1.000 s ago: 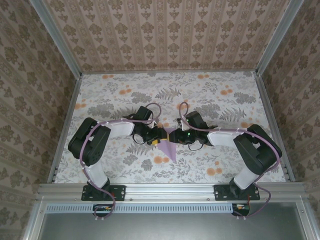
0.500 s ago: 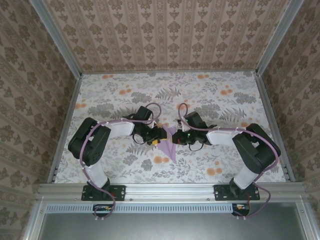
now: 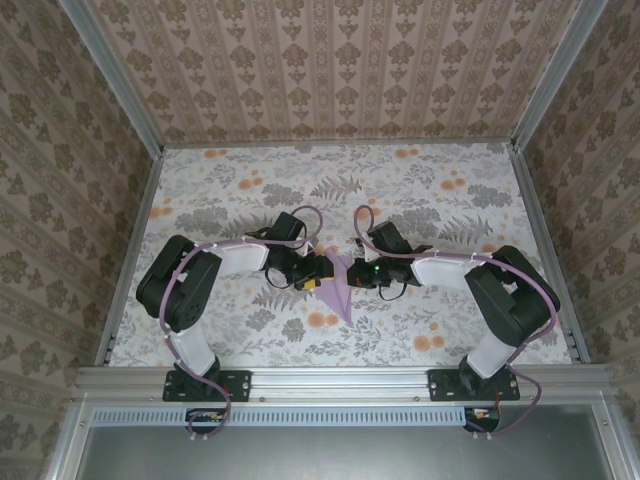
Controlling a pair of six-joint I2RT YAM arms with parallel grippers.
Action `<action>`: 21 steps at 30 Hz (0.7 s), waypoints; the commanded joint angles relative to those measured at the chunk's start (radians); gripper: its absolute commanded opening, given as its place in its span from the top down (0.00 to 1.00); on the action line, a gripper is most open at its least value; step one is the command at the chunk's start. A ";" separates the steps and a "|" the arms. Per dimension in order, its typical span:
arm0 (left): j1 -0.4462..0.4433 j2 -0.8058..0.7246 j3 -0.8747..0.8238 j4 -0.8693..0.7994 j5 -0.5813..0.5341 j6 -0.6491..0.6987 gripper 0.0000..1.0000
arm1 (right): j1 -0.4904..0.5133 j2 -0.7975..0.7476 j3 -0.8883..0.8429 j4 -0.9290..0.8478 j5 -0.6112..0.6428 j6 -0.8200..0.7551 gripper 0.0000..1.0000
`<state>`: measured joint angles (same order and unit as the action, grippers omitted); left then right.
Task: Fold a paper plane with a square sheet of paper (fold left side to right side)
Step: Fourth fold the wing at the center of the table.
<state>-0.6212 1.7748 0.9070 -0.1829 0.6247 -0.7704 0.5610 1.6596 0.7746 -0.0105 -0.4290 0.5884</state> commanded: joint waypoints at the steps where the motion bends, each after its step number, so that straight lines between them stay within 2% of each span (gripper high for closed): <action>1: -0.018 0.071 -0.024 -0.040 -0.069 0.028 0.46 | -0.001 0.031 0.031 -0.047 0.029 -0.031 0.97; 21: -0.018 0.077 -0.018 -0.042 -0.065 0.031 0.46 | 0.004 0.073 0.068 -0.052 0.041 -0.044 0.97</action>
<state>-0.6212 1.7775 0.9108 -0.1871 0.6250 -0.7704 0.5610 1.7115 0.8143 -0.0353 -0.4026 0.5705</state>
